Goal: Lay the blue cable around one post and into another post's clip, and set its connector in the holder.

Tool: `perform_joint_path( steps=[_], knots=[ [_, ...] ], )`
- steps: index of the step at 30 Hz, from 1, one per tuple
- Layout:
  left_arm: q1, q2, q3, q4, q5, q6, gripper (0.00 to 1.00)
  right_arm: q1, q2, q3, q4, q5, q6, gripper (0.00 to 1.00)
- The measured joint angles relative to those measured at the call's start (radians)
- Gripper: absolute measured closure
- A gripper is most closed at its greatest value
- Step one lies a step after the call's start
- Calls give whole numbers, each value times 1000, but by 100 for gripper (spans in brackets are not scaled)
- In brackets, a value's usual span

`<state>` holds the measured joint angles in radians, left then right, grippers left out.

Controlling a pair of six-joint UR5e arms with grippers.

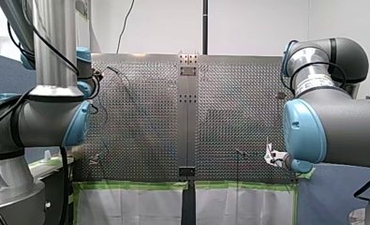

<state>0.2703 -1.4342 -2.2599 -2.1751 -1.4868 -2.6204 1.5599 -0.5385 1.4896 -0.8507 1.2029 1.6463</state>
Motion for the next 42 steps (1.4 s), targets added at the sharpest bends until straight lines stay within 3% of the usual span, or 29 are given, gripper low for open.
perform_joint_path(
  steps=[13,23,36,42],
  knots=[
    [-26,-79,4,58,70,-26,0,0,1,0,1,0,2,100],
    [-31,-87,67,76,2,-45,0,1,1,-1,2,0,2,100],
    [-46,-158,133,67,-17,-18,0,1,2,-1,1,0,2,100],
    [-37,-186,167,58,-54,-12,0,1,2,-1,1,0,2,100]
  ],
)
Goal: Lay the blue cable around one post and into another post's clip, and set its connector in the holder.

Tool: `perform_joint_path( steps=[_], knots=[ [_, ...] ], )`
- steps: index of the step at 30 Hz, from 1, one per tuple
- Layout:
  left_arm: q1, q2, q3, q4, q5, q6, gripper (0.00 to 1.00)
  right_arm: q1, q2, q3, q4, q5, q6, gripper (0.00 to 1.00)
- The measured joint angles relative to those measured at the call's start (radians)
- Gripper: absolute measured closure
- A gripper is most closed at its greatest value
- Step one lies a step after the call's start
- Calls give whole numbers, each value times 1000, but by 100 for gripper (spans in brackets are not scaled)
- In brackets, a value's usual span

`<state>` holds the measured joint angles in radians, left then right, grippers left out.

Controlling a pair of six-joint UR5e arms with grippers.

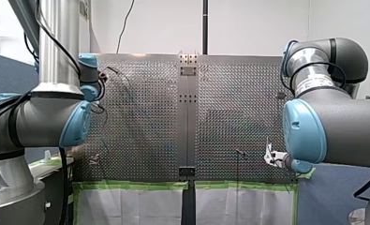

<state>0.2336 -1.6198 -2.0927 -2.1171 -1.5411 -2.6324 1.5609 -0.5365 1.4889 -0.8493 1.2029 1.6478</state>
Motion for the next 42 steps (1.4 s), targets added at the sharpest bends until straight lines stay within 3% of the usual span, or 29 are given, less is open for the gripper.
perform_joint_path(
  steps=[9,17,26,34,38,42],
  knots=[
    [11,-5,41,-27,-24,35,0,0,0,-3,2,4,-4,100],
    [13,-56,62,-36,-21,56,0,-8,-1,-7,12,38,-32,100],
    [20,-95,96,-47,-18,73,0,-8,-9,-6,43,39,-62,100],
    [29,-130,119,-49,0,74,0,6,-64,5,92,36,-94,100],
    [35,-136,123,-45,3,74,0,7,-100,35,94,36,-93,100],
    [41,-137,128,-43,6,75,0,9,-136,71,79,43,-78,100]
  ],
)
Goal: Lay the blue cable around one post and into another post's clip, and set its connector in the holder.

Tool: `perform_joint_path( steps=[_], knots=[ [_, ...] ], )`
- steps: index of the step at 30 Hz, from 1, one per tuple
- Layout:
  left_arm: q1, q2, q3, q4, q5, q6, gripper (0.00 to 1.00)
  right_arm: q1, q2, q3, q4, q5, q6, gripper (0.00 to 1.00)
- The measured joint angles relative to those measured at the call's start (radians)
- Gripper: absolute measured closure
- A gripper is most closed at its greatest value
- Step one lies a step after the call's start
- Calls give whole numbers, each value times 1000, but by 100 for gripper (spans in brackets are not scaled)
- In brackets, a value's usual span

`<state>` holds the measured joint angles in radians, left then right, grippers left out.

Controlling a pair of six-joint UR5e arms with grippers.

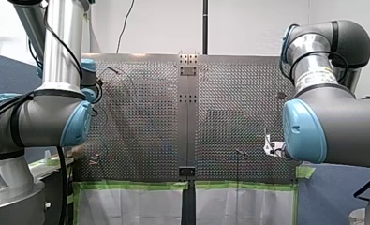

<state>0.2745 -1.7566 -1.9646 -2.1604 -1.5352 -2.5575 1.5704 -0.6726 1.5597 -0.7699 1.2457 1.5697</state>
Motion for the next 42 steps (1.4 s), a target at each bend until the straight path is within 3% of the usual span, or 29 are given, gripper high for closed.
perform_joint_path(
  steps=[3,9,14,19,22,26,34,42],
  knots=[
    [3,0,2,1,6,0,0,3,-24,24,-11,9,14,100],
    [-5,-1,2,0,20,5,0,12,-74,74,-17,51,60,100],
    [-12,-1,2,-4,26,13,0,24,-119,119,20,90,105,100],
    [-17,-12,2,-7,28,21,0,26,-168,159,68,92,153,100],
    [-19,-30,2,-9,29,25,0,22,-197,162,97,90,167,100],
    [-22,-44,2,-13,26,39,0,21,-227,150,126,89,168,100],
    [-27,-46,2,-18,30,50,0,21,-301,113,200,92,149,100],
    [-30,-46,3,-16,39,46,0,13,-372,93,271,110,150,100]
  ],
)
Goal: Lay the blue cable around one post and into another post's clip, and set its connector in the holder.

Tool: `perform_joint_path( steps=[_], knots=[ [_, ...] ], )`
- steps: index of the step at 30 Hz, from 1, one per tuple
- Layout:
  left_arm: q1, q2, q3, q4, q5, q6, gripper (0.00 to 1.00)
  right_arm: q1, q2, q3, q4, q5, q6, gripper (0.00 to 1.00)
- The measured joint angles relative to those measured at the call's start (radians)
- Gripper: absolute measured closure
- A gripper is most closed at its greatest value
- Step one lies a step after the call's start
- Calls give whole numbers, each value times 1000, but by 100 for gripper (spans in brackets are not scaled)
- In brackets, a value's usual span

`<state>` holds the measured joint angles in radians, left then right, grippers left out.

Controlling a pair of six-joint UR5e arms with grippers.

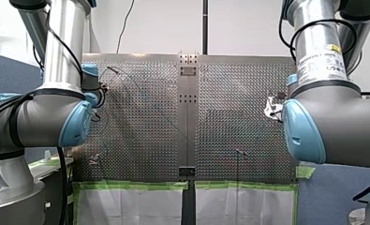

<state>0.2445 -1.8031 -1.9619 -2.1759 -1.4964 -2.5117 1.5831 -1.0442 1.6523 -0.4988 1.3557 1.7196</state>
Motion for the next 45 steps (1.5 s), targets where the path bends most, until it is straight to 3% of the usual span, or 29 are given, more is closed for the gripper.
perform_joint_path(
  steps=[6,10,18,27,35,45],
  knots=[
    [-2,0,0,0,3,-1,0,-8,-55,-15,52,5,-3,100],
    [-4,0,0,0,4,0,0,-11,-93,-1,64,15,-17,100],
    [-7,0,0,0,9,2,0,-14,-165,23,13,12,-29,100],
    [-10,0,1,1,13,0,0,-33,-238,16,-34,-33,-3,100],
    [-11,0,1,0,18,0,0,-55,-204,4,-28,-44,-13,100],
    [-14,0,2,-1,19,1,0,-68,-133,-10,-36,-62,-11,100]
  ],
)
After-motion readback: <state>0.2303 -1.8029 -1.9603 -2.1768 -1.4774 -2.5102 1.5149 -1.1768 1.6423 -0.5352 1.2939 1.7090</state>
